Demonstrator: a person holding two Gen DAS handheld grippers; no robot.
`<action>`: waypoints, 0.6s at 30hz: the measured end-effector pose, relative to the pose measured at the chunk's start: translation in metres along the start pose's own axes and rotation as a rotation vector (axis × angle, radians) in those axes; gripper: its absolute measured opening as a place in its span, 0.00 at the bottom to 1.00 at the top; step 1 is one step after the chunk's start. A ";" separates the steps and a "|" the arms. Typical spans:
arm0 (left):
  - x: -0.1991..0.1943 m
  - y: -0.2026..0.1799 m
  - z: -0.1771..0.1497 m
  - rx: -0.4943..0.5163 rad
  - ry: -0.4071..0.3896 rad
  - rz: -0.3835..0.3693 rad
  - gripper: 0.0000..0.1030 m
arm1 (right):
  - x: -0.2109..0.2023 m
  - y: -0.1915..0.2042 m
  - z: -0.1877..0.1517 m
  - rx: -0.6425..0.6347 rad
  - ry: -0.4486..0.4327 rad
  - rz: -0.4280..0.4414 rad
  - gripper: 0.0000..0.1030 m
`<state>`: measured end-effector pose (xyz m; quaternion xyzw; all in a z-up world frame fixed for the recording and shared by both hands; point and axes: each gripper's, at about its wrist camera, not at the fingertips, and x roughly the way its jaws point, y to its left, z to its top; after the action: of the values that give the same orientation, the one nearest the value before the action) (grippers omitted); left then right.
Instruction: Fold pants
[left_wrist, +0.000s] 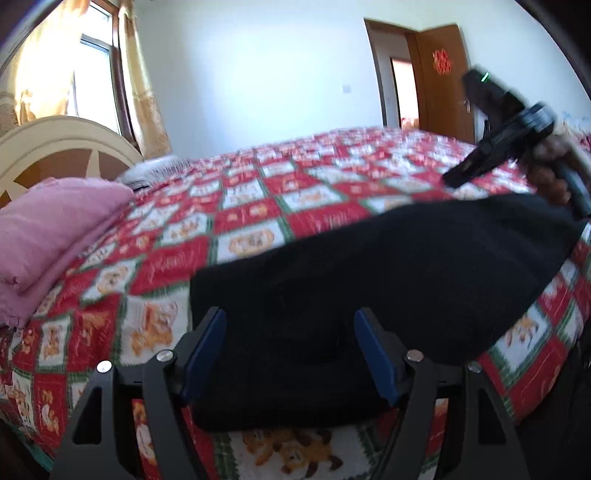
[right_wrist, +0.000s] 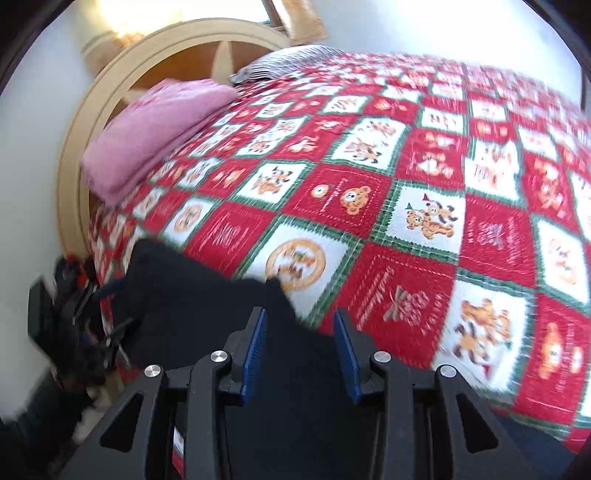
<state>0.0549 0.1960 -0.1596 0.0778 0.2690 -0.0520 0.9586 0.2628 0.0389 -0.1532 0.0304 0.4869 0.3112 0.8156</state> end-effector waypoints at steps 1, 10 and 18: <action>0.000 -0.002 0.001 0.001 -0.005 -0.004 0.75 | 0.007 -0.004 0.004 0.022 0.010 0.013 0.38; 0.015 -0.004 -0.020 -0.029 0.002 -0.048 0.79 | 0.048 -0.013 0.012 0.155 0.115 0.198 0.16; 0.012 -0.004 -0.018 -0.037 -0.005 -0.017 0.79 | 0.000 0.014 0.022 0.056 -0.061 0.134 0.02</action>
<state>0.0556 0.1945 -0.1815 0.0577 0.2682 -0.0554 0.9600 0.2733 0.0557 -0.1366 0.0953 0.4672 0.3500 0.8063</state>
